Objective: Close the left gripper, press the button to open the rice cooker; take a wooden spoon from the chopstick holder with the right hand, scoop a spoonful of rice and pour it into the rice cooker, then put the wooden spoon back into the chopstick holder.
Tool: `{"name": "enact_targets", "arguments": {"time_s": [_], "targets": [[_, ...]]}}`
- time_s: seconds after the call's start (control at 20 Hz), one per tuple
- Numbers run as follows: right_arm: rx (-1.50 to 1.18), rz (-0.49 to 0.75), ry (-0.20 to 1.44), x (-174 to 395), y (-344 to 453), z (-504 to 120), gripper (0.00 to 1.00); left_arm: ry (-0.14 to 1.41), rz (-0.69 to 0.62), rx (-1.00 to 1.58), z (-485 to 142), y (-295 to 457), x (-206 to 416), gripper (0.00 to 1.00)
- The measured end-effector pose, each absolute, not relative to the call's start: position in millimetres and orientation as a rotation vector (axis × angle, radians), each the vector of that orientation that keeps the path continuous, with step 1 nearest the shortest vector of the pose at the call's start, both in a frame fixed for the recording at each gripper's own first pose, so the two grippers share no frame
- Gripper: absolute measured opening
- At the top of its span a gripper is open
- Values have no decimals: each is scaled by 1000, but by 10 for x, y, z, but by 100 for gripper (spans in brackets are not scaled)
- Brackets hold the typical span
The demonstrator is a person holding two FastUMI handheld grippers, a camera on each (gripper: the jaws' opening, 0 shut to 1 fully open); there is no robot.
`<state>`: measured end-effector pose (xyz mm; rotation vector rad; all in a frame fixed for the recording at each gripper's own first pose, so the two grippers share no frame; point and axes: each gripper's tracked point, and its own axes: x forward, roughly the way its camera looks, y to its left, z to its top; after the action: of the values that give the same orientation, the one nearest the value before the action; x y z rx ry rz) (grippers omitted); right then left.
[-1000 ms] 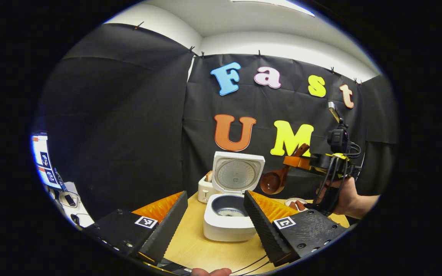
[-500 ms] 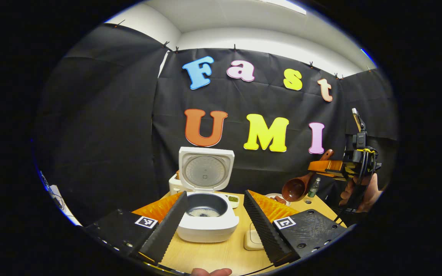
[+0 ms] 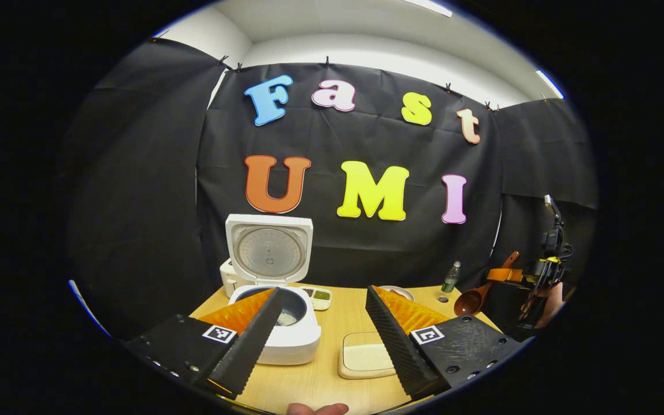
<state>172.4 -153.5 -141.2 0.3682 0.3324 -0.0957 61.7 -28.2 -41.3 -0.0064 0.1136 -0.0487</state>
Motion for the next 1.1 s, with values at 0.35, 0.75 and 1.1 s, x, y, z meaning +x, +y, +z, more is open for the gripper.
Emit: {"name": "enact_targets", "arguments": {"time_s": [0.35,0.75,1.1], "targets": [[299,-168,402,2087,-1872,-2291,10,153,-1,17,-495,-327,687,94],[254,-153,482,2254,-1797,-3005,11,225,58,16,-705,-335,676,94],[309,-125,517,2348,-1778,-3311,13,241,86,33,-712,-336,621,94]]}}
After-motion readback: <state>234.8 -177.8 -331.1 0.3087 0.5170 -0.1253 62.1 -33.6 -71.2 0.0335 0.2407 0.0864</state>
